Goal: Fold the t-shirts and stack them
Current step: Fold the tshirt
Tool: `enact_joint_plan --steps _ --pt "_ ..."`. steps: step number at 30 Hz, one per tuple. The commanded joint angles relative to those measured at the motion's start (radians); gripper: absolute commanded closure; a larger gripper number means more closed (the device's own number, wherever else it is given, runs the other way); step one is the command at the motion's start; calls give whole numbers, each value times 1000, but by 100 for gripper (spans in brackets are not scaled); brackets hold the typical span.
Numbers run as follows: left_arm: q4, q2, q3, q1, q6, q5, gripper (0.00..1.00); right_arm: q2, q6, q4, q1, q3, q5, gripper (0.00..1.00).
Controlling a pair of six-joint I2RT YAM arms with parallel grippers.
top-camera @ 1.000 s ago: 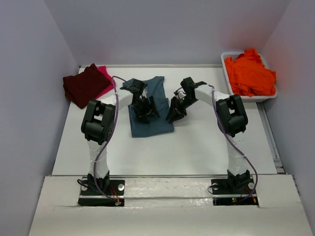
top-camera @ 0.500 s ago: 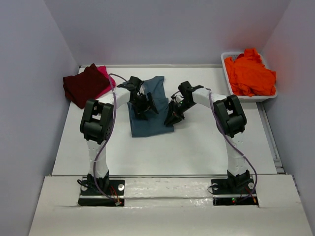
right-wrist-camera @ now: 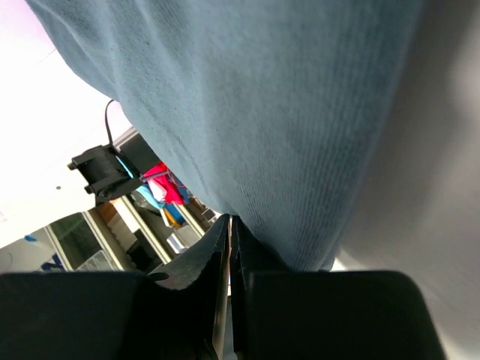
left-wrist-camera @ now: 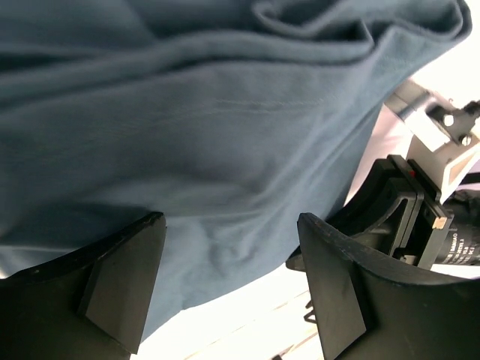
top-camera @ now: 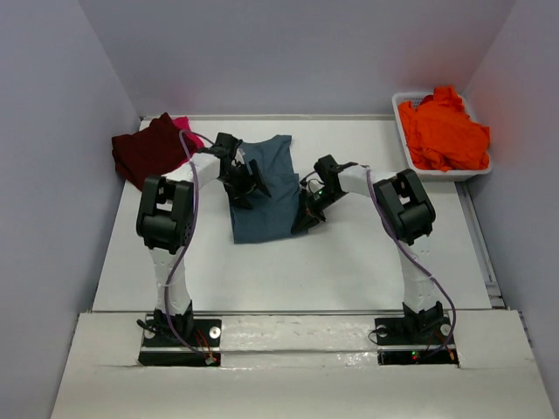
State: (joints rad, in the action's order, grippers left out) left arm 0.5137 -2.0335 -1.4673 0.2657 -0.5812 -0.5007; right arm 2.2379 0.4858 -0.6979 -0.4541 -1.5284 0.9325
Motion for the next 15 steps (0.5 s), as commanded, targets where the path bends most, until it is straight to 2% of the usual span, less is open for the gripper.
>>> enact_joint_plan --steps 1,8,15 --pt "14 18 -14 -40 35 -12 18 43 27 -11 -14 57 -9 90" --pt "29 -28 -24 -105 72 1 18 32 20 -9 -14 82 -21 92" --pt "57 -67 -82 -125 90 16 18 22 19 -2 -14 109 -49 93"
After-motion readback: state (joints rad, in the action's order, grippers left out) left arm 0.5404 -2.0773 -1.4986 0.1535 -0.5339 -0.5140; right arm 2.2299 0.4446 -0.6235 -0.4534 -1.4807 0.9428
